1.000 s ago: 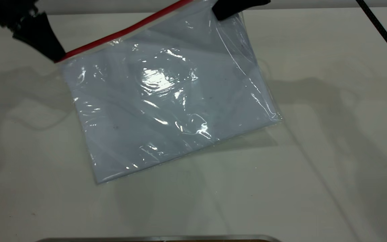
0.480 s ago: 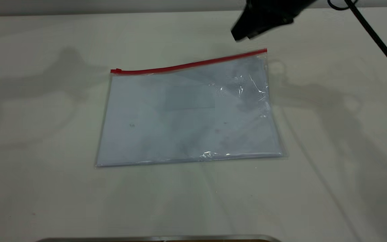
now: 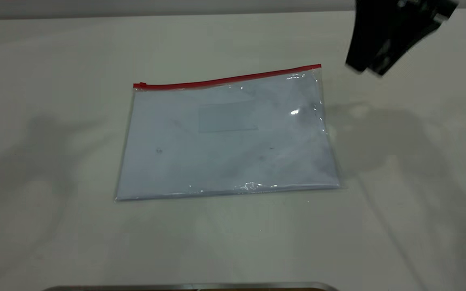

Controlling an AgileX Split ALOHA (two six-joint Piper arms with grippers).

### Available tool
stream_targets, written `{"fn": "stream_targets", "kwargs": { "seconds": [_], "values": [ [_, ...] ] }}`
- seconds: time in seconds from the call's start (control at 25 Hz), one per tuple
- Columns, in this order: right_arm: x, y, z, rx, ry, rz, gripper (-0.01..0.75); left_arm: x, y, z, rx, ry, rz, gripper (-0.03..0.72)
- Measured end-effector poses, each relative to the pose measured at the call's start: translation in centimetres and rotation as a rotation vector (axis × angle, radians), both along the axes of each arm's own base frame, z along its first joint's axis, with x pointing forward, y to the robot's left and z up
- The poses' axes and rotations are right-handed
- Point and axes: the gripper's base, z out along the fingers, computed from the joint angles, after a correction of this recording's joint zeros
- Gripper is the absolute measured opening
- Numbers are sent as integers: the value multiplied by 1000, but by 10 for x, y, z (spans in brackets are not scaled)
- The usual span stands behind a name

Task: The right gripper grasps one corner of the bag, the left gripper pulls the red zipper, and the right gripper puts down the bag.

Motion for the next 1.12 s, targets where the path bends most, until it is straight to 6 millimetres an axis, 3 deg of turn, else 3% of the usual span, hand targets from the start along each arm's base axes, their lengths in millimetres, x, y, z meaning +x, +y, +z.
{"fn": "stream_targets", "kwargs": {
  "seconds": [0.12,0.28,0.36,0.52,0.64,0.76,0.96,1.12],
  "values": [
    [-17,2,43,8,-85,0,333,-26,8,11,34,79,171,374],
    [-57,-1,107,30,-237,25,330,-57,21,10,99,156,399,374],
    [-83,-10,134,27,-311,18,328,-72,27,1,135,192,481,374],
    [-135,-32,163,-26,-419,-16,328,-95,35,-34,201,306,588,374],
    [-170,-49,166,-80,-453,-79,328,-109,37,-74,232,431,617,374],
    [-200,-64,153,-151,-445,-141,334,-125,36,-119,265,566,612,374],
    [-240,-88,110,-290,-421,-196,359,-159,33,-187,310,750,588,374],
    [-262,-98,76,-329,-433,-202,361,-182,32,-224,321,790,592,374]
  ]
}}
